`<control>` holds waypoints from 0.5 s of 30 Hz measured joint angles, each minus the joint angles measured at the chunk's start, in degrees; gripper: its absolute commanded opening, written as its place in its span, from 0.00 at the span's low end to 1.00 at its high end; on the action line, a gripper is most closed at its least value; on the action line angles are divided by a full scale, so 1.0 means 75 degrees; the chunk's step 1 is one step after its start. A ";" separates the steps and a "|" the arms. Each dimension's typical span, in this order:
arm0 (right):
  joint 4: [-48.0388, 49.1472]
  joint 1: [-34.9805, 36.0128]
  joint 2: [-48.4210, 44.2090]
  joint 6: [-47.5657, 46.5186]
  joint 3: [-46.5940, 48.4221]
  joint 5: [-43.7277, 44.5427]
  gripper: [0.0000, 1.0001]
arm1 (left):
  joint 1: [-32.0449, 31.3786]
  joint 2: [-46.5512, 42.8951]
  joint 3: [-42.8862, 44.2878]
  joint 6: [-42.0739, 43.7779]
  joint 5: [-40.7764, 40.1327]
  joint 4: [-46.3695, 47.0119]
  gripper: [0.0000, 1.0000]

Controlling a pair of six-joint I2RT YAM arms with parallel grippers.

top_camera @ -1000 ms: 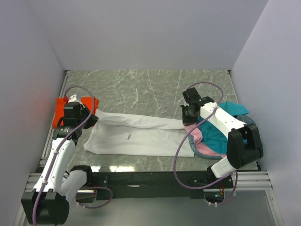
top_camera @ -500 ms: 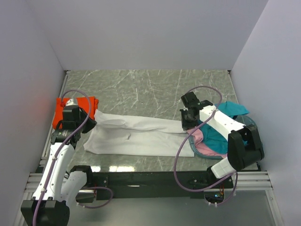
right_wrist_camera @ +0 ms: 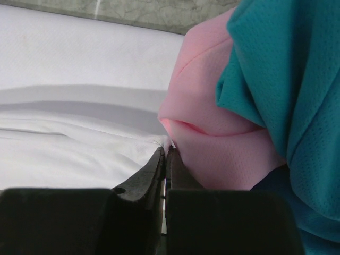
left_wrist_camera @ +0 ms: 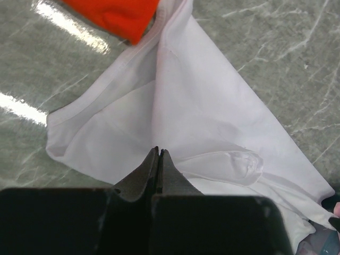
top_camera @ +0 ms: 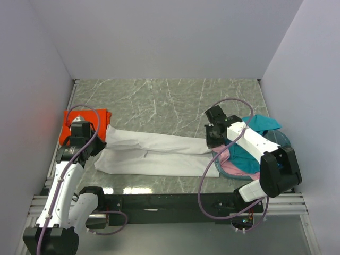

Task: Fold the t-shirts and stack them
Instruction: Fold the tshirt

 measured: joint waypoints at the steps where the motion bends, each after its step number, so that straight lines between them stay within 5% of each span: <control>1: 0.0003 0.0000 0.0000 0.0023 -0.0020 0.0029 0.06 | 0.0000 0.0012 0.0023 -0.0041 -0.0055 -0.0087 0.05; 2: -0.0003 0.0006 -0.0003 0.0055 -0.0044 0.0050 0.14 | 0.0000 0.0009 0.0047 -0.0058 -0.0099 -0.0192 0.14; 3: 0.0000 0.0015 -0.0020 0.0090 -0.0082 0.0052 0.23 | 0.0000 -0.0015 0.0055 -0.0064 -0.0137 -0.0277 0.34; 4: -0.0012 0.0032 -0.0041 0.0114 -0.0102 0.0052 0.42 | 0.0000 -0.0052 0.0076 -0.0087 -0.0187 -0.0414 0.43; 6: -0.0017 0.0073 -0.0122 0.0152 -0.0108 0.0052 0.50 | 0.0000 -0.0163 0.0128 -0.0169 -0.0192 -0.0676 0.55; 15: -0.0344 0.0294 -0.0484 0.0140 0.0184 0.0213 0.56 | 0.0000 -0.0472 0.0752 -0.0323 0.0058 -0.0787 0.59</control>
